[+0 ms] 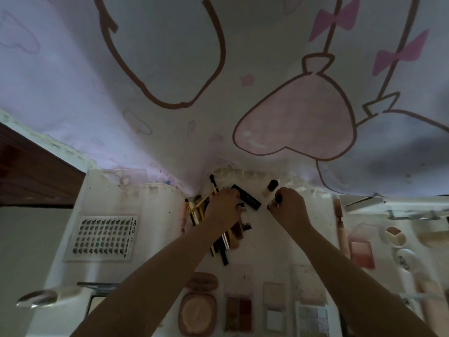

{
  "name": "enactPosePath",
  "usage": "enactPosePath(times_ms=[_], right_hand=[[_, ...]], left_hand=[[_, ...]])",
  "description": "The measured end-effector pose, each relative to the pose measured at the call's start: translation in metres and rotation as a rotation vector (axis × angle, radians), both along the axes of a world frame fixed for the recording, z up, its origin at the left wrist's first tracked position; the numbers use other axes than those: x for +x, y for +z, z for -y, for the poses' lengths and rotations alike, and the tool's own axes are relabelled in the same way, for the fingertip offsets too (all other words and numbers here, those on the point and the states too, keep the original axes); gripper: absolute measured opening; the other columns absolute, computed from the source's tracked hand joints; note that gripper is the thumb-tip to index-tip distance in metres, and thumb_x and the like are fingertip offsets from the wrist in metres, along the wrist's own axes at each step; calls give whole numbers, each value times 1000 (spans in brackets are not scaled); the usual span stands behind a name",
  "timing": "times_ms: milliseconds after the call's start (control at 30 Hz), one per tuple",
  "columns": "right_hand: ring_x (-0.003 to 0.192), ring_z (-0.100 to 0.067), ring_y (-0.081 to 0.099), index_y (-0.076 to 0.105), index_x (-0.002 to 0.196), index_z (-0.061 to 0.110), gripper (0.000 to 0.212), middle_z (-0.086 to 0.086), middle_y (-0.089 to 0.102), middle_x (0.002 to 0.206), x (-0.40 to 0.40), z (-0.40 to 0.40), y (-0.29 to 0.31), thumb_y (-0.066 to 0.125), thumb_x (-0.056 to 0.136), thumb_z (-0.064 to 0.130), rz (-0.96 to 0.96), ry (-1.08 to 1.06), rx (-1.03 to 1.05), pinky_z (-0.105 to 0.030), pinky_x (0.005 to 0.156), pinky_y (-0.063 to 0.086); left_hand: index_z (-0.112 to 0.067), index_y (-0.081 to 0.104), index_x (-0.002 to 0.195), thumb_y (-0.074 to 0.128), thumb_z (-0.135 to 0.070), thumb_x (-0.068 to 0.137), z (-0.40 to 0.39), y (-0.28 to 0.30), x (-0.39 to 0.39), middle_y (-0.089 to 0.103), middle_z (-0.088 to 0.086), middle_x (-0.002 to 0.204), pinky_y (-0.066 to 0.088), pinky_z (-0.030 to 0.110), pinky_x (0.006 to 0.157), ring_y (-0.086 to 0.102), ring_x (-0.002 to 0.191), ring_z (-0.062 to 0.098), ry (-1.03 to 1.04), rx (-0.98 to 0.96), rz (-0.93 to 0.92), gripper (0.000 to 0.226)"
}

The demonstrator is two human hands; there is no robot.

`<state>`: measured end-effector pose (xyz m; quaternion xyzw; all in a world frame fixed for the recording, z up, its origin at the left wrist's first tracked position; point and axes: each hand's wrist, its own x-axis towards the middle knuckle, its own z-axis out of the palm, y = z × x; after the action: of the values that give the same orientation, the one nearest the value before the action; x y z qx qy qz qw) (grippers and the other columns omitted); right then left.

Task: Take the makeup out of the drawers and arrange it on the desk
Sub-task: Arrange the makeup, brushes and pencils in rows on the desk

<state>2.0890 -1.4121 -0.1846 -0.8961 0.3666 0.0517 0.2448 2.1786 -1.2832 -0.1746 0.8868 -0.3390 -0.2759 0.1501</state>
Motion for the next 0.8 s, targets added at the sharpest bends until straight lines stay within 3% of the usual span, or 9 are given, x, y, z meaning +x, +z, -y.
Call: enactPosePath(times_ms=[100,300,367,467,633,700,767,800], right_hand=[[66,-16,35,39,70,10,20,4,31,63,-1,0,-2,53,83,3,35,-9,20,-12,52,31],[71,-20,40,47,79,8,10,-7,44,78,-4,-3,-7,54,83,3,110,-28,58,-9,56,32],[80,-27,49,51,88,6,7,-12,50,84,-5,-5,-7,55,83,3,125,-47,73,-16,56,29],[101,-27,55,46,122,2,39,-16,60,107,-8,-7,-10,56,85,7,142,-89,106,-14,74,30],[119,-26,46,30,138,8,65,-11,52,126,-19,-9,-7,62,84,21,107,-86,120,-27,97,36],[117,-29,47,35,136,6,65,-12,54,123,-27,-9,-3,64,81,26,121,-81,24,-34,97,38],[93,-33,60,53,120,1,58,-15,64,97,-36,-10,-3,62,75,36,246,-67,-123,-41,78,47],[80,-29,61,58,112,-1,57,-13,65,84,-42,-12,-3,57,73,41,335,-77,-144,-37,69,47]], left_hand=[[-8,42,131,44,-13,93,2,-8,4,46,9,132,37,29,98,44,121,23,-13,14,31,39],[-8,37,135,47,-5,89,10,-14,9,37,8,139,34,29,107,31,131,22,-122,24,167,47],[-8,32,138,47,-1,88,15,-16,10,31,9,145,30,30,111,25,137,22,-177,47,201,52],[-6,25,141,47,1,88,23,-15,12,23,10,150,26,33,112,20,141,24,-251,119,234,58],[-6,41,129,46,-1,89,27,-17,17,41,12,136,33,32,104,37,128,25,-338,212,241,41],[-7,41,128,44,-1,89,24,-18,18,42,11,134,35,31,102,40,124,25,-335,195,235,39],[-8,39,131,44,-1,90,17,-9,16,40,11,136,34,30,102,40,125,24,-336,140,206,42],[-7,37,133,45,0,89,12,-5,15,39,11,138,34,30,104,39,126,25,-335,88,209,46]])
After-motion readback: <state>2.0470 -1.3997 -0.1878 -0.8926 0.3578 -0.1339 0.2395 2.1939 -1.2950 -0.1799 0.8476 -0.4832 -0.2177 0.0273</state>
